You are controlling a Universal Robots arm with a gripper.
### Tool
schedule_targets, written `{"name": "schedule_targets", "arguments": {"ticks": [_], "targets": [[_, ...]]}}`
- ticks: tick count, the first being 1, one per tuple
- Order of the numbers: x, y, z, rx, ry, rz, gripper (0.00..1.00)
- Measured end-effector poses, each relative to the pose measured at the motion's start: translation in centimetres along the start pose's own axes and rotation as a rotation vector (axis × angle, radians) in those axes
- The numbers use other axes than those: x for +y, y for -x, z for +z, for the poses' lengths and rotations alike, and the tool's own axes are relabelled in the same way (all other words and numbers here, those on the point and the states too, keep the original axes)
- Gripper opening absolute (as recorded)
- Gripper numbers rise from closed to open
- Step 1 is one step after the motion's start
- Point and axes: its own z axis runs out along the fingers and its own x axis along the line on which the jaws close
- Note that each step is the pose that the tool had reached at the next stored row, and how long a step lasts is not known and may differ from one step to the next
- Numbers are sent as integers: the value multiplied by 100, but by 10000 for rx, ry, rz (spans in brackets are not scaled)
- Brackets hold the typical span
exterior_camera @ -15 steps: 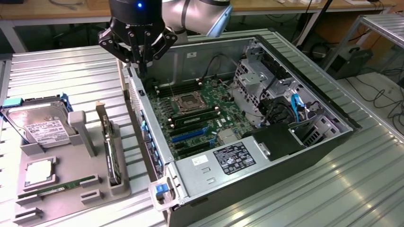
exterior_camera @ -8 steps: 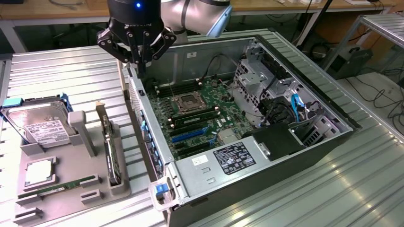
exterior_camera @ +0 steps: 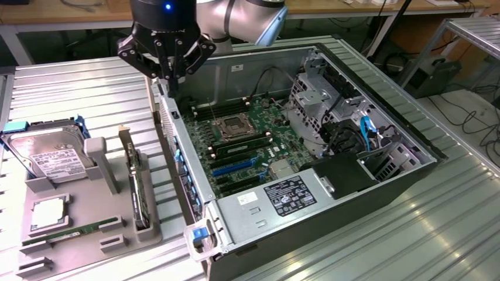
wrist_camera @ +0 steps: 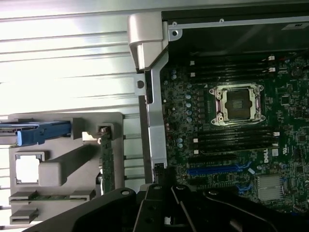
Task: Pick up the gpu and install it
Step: 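Reach for the gpu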
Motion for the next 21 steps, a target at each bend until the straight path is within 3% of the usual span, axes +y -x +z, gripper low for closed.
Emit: {"name": "schedule_targets", "arguments": {"ticks": [21], "targets": [[-8,-100,0,1,0,0,11]]}}
